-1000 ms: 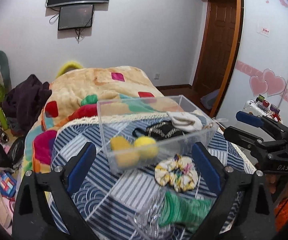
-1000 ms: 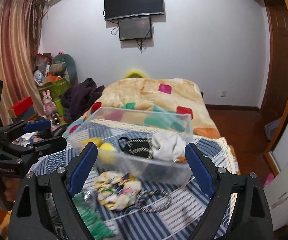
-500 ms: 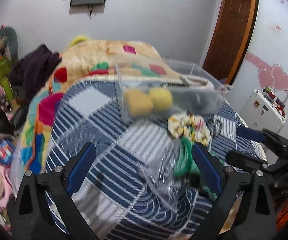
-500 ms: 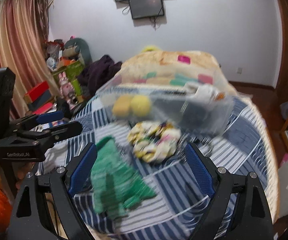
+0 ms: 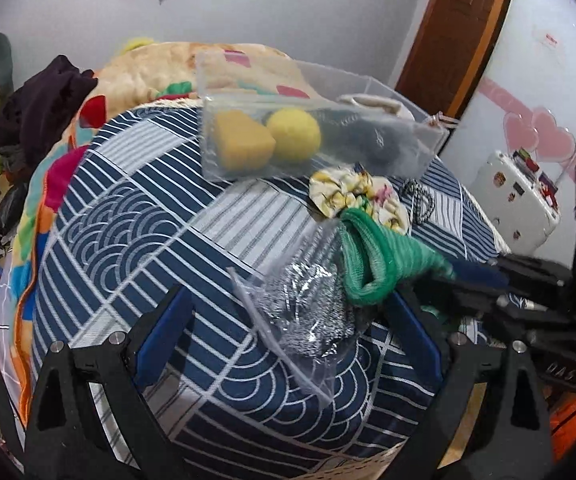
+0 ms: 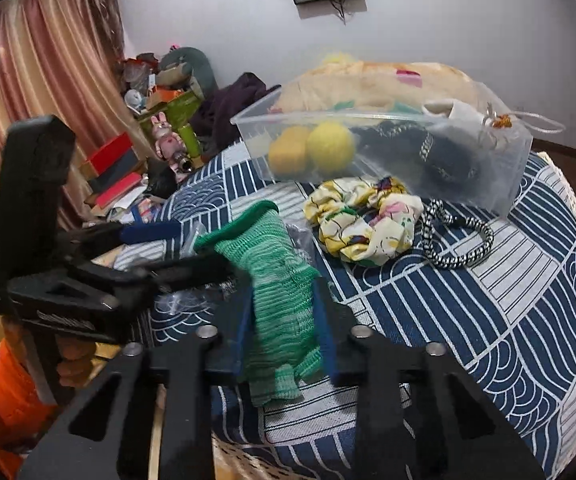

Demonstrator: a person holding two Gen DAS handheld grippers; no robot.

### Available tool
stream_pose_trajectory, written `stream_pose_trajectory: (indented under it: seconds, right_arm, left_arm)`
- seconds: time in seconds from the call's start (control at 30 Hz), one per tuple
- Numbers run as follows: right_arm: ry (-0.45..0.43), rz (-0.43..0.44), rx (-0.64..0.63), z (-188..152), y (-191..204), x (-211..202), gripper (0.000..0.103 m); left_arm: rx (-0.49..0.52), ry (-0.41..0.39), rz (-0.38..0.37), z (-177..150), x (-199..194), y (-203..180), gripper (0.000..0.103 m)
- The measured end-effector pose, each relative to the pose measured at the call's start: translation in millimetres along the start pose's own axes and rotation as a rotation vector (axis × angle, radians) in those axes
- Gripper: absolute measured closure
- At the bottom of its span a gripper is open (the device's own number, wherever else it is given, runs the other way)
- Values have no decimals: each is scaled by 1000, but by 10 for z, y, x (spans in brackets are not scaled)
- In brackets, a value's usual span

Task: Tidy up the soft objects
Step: 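Grasp the bag of silver scrubbers with the left tool while the right tool grasps the green glove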

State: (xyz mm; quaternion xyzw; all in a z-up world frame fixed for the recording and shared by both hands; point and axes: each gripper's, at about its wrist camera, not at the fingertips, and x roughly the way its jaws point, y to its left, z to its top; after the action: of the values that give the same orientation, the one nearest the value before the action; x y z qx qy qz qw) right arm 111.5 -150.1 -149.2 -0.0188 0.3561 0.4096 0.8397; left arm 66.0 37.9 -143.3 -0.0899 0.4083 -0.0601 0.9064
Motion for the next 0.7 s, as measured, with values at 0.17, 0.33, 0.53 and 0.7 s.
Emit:
stream_pose_trajectory:
  seconds: [0.17,0.33,0.53,0.7]
  right_arm:
    - [-37,-33,-13,3,15,-100,90]
    - [-70,-65,-12,25,-7,-190,91]
    - [-107,-87,8,54,-52,-288,91]
    - [-136,-109,26,109,-96,-377,91]
  left_arm:
    - [-2,-2,6,-20,84,-32,9]
    - [12,-6,-33,-24,79,-88,33]
    - [-1,-5,-72,-7,46,-73,66]
    - [8,-58,-29,34,-108,-63,71]
